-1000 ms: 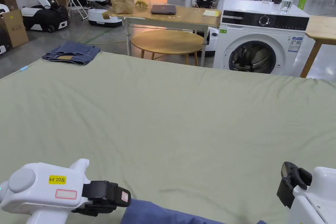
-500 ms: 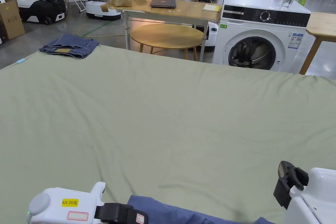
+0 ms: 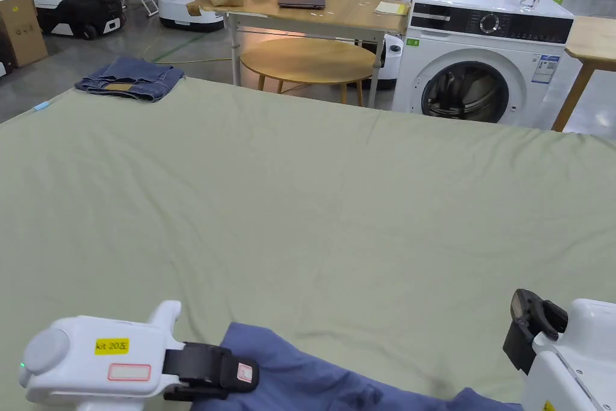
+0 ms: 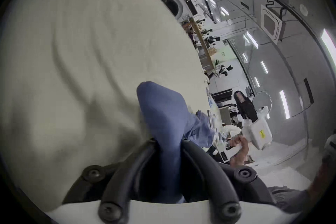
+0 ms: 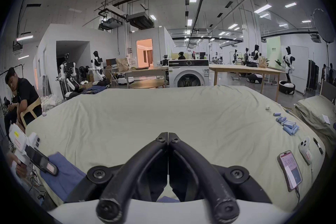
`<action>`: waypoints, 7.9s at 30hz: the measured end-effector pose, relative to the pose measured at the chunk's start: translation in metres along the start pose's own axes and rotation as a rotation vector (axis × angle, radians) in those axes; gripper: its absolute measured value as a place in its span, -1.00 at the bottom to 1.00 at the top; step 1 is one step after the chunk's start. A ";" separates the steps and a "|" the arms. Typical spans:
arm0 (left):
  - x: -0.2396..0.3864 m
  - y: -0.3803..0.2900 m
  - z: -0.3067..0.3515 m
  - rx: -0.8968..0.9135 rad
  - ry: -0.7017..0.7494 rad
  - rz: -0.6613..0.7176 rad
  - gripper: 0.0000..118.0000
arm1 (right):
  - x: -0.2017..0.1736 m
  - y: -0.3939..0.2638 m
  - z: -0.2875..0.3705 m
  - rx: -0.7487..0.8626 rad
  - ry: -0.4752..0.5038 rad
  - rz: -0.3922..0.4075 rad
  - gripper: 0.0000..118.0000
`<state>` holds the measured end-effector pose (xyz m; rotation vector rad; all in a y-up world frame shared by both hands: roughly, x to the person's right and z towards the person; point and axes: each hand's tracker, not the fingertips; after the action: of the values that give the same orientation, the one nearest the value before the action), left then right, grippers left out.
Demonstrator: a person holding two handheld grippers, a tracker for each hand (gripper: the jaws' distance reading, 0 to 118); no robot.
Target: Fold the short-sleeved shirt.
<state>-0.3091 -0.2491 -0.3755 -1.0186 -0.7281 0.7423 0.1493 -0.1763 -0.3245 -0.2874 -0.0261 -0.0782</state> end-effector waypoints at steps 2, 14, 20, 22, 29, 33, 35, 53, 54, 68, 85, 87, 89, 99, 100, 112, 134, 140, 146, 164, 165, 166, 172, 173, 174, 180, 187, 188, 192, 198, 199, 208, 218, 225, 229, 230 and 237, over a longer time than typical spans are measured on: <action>0.013 0.007 0.022 0.019 0.052 -0.020 -0.89 | 0.000 0.001 0.000 0.002 0.003 0.002 -1.00; 0.090 0.036 0.080 0.097 0.377 -0.087 -0.89 | -0.005 -0.002 -0.002 0.000 0.035 -0.007 -1.00; 0.140 0.032 0.027 -0.022 0.431 -0.231 -0.89 | -0.003 -0.003 0.000 -0.003 0.037 -0.013 -1.00; 0.148 0.030 0.009 -0.055 0.413 -0.250 -0.89 | -0.001 -0.004 0.002 -0.002 0.032 -0.013 -1.00; 0.171 0.013 -0.074 -0.201 0.394 -0.318 -0.89 | 0.010 -0.009 0.006 -0.015 0.011 -0.021 -1.00; 0.177 0.004 -0.121 -0.234 0.422 -0.331 -0.89 | 0.015 -0.011 0.008 -0.026 0.001 -0.024 -1.00; 0.177 0.002 -0.142 -0.250 0.442 -0.338 -0.89 | 0.017 -0.011 0.010 -0.028 -0.005 -0.021 -1.00; 0.176 -0.004 -0.152 -0.284 0.282 -0.282 -0.09 | 0.031 -0.016 0.016 -0.049 -0.038 -0.026 -1.00; 0.175 -0.001 -0.146 -0.265 0.255 -0.259 -0.09 | 0.031 -0.016 0.016 -0.049 -0.039 -0.026 -1.00; 0.102 -0.017 -0.231 -0.325 0.114 -0.053 -0.95 | 0.028 -0.018 0.013 -0.065 -0.027 -0.046 -1.00; 0.144 0.019 -0.127 0.088 0.278 -0.372 -1.00 | 0.014 -0.003 0.000 -0.021 -0.039 -0.017 -1.00; 0.149 0.021 -0.106 0.233 0.358 -0.459 -1.00 | 0.007 0.002 -0.004 0.008 -0.047 -0.003 -1.00; 0.151 0.021 -0.091 0.363 0.451 -0.542 -1.00 | 0.000 0.007 -0.008 0.043 -0.046 -0.003 -1.00; 0.145 0.003 -0.051 0.938 0.722 -0.728 -1.00 | -0.030 0.034 -0.015 0.194 -0.085 0.047 -1.00; 0.145 0.001 -0.049 0.976 0.750 -0.735 -1.00 | -0.032 0.036 -0.015 0.213 -0.091 0.054 -1.00; 0.134 -0.002 -0.028 0.974 0.737 -0.703 -1.00 | -0.040 -0.011 0.025 0.029 -0.013 0.080 -1.00; 0.035 -0.004 -0.015 0.270 0.286 -0.151 -1.00 | -0.052 -0.125 0.005 -0.339 0.029 0.129 -1.00; -0.003 0.010 -0.023 0.024 0.006 0.083 -0.02 | -0.048 -0.125 0.005 -0.341 0.042 0.115 -1.00; -0.009 0.013 -0.050 -0.156 -0.040 0.067 0.35 | -0.047 -0.125 0.005 -0.343 0.048 0.104 -1.00; -0.037 -0.017 -0.133 -0.215 -0.271 0.180 -0.68 | -0.044 -0.125 0.005 -0.338 0.059 0.073 -1.00; -0.033 -0.018 -0.132 -0.218 -0.231 0.148 -0.69 | -0.045 -0.125 0.005 -0.336 0.057 0.086 -1.00; -0.030 -0.019 -0.131 -0.212 -0.221 0.134 -0.69 | -0.047 -0.125 0.006 -0.335 0.054 0.098 -1.00; -0.024 -0.016 -0.118 -0.202 -0.239 0.152 -0.71 | -0.046 -0.107 0.013 -0.261 0.062 0.120 -1.00; -0.024 -0.014 -0.114 -0.198 -0.242 0.152 -0.72 | -0.046 -0.099 0.014 -0.227 0.046 0.123 -1.00; -0.022 -0.012 -0.109 -0.193 -0.242 0.151 -0.72 | -0.044 -0.090 0.014 -0.190 0.033 0.123 -1.00; -0.010 0.008 -0.057 -0.158 -0.166 0.092 -0.72 | -0.035 -0.040 -0.013 -0.101 0.018 0.113 -1.00; -0.008 0.055 0.059 -0.077 0.034 -0.015 -0.72 | -0.045 -0.006 -0.049 -0.049 0.030 0.100 -1.00; -0.009 0.062 0.077 -0.062 0.065 -0.021 -0.72 | -0.049 -0.003 -0.053 -0.047 0.034 0.100 -1.00; -0.027 0.096 0.158 0.017 0.218 -0.005 -0.72 | -0.061 0.002 -0.062 -0.040 0.055 0.103 -1.00; -0.055 0.130 0.260 0.118 0.405 0.106 -0.71 | -0.075 -0.004 -0.068 -0.063 0.085 0.108 -1.00; -0.062 0.135 0.274 0.116 0.442 0.117 -0.72 | -0.077 -0.006 -0.069 -0.071 0.087 0.110 -1.00; -0.117 0.149 0.316 0.092 0.637 0.243 -0.72 | -0.075 -0.017 -0.073 -0.122 0.073 0.113 -1.00; -0.139 0.138 0.323 0.136 0.840 0.298 -0.22 | -0.079 -0.022 -0.077 -0.145 0.087 0.135 -1.00; -0.100 0.138 0.342 0.165 0.966 0.157 -0.05 | -0.079 -0.017 -0.079 -0.149 0.117 0.108 -1.00; -0.080 0.134 0.321 0.169 0.963 0.036 -0.05 | -0.079 -0.017 -0.077 -0.140 0.121 0.104 -1.00; -0.077 0.132 0.312 0.172 0.937 0.007 -0.05 | -0.078 -0.017 -0.076 -0.139 0.120 0.105 -1.00; -0.032 0.119 0.243 0.218 0.926 -0.142 -0.05 | -0.067 -0.018 -0.067 -0.139 0.113 0.087 -1.00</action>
<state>-0.5477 -0.1210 -0.4066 -0.9638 0.0862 0.1608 0.0816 -0.2078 -0.3858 -0.4217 0.1042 -0.0099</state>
